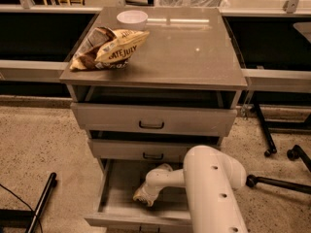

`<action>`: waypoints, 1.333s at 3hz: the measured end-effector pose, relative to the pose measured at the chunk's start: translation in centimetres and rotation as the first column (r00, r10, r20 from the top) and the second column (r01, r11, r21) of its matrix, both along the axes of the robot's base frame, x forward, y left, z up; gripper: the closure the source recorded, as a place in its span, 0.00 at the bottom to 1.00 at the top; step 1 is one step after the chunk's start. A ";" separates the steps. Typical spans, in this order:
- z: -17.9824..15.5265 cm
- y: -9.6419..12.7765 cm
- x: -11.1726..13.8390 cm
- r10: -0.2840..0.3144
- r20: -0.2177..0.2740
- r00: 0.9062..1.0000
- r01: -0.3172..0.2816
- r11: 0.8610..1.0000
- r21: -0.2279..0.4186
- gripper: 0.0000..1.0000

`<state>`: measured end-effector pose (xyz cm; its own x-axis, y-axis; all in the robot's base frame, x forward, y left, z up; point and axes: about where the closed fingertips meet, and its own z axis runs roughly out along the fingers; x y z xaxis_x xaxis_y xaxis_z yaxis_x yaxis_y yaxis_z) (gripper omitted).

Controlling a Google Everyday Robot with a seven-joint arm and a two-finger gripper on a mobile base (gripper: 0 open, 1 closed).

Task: Pick green can from bottom drawer and place on counter

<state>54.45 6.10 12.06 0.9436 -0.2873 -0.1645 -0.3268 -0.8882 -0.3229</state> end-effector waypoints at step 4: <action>10.3 2.0 -3.8 -0.056 0.025 0.998 0.040 0.901 0.432 1.00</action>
Offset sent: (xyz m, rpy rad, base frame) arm -0.0942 -0.2089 0.2216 0.8827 -0.4457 0.1834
